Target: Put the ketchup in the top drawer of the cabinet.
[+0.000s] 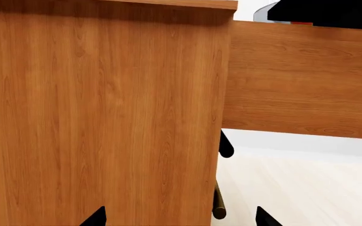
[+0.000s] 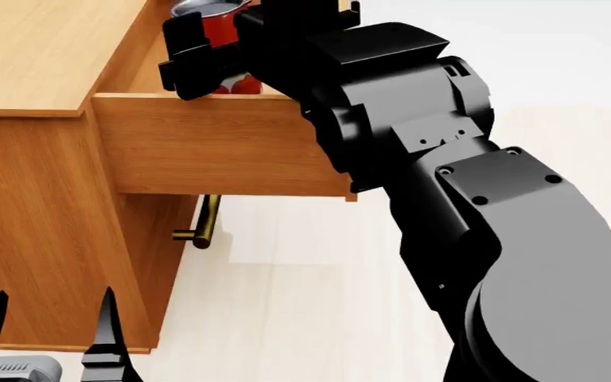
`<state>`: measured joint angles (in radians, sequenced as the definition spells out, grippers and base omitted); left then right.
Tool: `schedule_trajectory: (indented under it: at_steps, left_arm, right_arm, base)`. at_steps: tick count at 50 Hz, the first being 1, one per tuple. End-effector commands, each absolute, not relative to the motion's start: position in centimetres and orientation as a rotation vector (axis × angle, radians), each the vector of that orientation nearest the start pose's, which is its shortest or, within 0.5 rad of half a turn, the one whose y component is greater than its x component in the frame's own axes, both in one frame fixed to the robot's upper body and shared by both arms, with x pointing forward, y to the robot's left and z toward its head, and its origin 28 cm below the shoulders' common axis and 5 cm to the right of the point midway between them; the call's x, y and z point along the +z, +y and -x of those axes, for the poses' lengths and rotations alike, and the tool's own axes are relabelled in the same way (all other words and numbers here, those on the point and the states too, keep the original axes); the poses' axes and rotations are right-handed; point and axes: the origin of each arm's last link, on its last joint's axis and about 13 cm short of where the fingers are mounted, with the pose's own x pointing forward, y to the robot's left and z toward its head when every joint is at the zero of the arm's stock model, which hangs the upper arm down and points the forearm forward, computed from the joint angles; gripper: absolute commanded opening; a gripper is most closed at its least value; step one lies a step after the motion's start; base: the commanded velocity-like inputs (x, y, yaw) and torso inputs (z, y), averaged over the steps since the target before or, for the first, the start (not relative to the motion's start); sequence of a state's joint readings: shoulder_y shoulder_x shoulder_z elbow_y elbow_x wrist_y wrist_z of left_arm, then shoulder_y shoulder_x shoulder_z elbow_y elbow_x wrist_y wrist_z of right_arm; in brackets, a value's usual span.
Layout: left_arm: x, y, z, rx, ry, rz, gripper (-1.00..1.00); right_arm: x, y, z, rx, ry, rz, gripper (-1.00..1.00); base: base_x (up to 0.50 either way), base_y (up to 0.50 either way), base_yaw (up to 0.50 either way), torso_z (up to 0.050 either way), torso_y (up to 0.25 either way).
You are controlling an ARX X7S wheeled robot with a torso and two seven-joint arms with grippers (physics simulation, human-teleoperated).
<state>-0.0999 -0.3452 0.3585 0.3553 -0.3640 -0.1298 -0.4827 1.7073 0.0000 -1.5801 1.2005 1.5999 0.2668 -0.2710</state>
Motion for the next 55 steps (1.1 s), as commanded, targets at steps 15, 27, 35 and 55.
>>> schedule_trajectory:
  at_steps: [15,27,35,55]
  left_arm:
    - [8.6,19.5,-21.3,0.028,-0.165,0.065,1.0]
    - [8.6,19.5,-21.3,0.027,-0.164,0.063,1.0]
    - [8.5,19.4,-21.4,0.022,-0.163,0.063,1.0]
    - [8.6,19.3,-21.6,0.017,-0.161,0.064,1.0]
  right_arm:
    - [29.9,-3.8,-42.6,0.625,0.114,0.06,1.0]
    - [29.9,-3.8,-42.7,0.617,0.098,0.065,1.0]
    - [31.5,-3.8,-42.8,0.577,0.017,0.042,1.0]
    - [36.1,-4.0,-42.4,0.508,-0.14,-0.038,1.0]
  base:
    - [0.0,0.0,0.0,0.001,0.0]
    - [0.0,0.0,0.0,0.0,0.0]
    - [0.0,0.0,0.0,0.0,0.0]
    - [0.0,0.0,0.0,0.0,0.0]
